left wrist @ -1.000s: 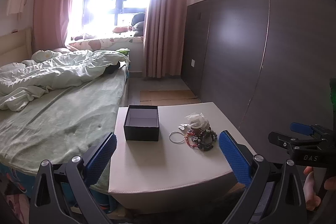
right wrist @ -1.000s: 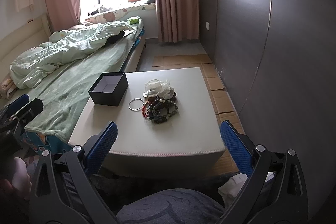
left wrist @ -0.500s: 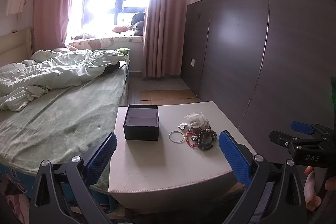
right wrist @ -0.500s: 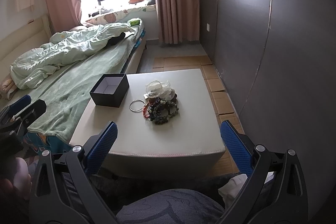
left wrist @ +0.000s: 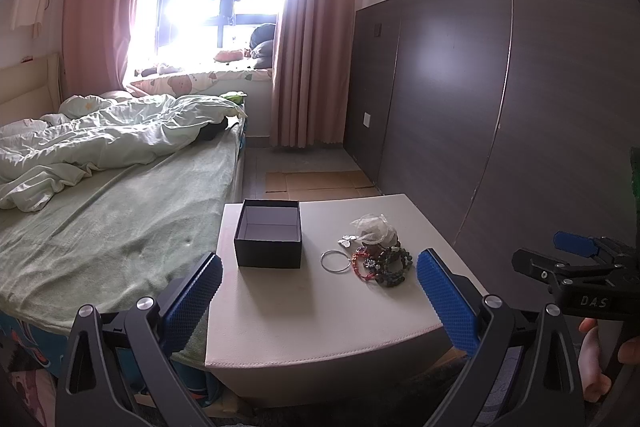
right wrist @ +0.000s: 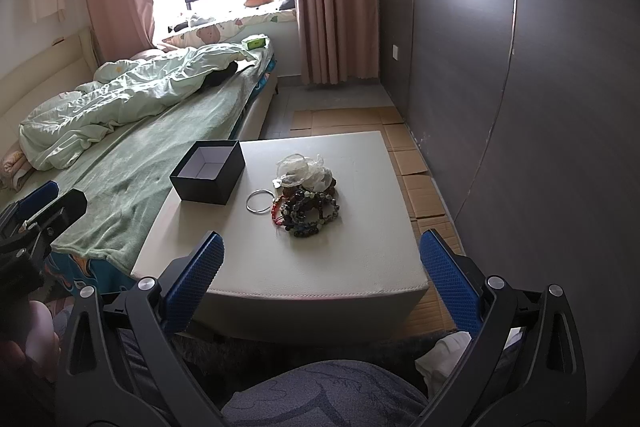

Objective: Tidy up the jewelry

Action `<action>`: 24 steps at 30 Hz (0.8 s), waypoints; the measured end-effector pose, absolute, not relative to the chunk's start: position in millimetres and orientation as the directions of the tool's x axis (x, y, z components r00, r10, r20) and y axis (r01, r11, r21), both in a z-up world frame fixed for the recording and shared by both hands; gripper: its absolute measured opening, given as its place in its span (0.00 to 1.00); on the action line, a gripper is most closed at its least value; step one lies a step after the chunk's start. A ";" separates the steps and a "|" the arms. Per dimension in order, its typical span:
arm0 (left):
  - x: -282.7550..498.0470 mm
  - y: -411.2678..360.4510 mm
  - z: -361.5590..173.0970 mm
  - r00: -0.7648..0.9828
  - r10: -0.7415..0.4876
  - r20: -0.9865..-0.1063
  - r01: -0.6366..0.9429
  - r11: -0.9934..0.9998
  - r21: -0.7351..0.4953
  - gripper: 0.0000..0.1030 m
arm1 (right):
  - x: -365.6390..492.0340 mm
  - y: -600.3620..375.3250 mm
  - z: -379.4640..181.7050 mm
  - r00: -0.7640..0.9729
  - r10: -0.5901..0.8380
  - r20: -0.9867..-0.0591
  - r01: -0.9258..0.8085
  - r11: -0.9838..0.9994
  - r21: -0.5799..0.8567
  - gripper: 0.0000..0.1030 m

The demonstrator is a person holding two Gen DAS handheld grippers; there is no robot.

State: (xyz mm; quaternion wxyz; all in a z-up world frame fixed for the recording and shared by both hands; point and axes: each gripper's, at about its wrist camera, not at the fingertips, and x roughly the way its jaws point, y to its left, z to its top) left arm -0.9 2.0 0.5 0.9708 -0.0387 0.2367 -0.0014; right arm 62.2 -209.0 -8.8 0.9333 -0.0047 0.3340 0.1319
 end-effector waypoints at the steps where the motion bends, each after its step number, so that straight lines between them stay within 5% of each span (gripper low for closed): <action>1: -0.7 1.7 0.4 0.888 -0.020 -0.460 -0.016 0.997 -0.075 0.92 | 62.5 -209.0 -9.0 0.742 0.243 -0.625 -0.250 0.965 0.079 0.95; 24: 5.4 -2.0 -5.1 0.884 -0.030 -0.467 -0.013 0.996 -0.090 0.92 | 68.2 -210.7 -16.8 0.736 0.231 -0.636 -0.243 0.968 0.070 0.95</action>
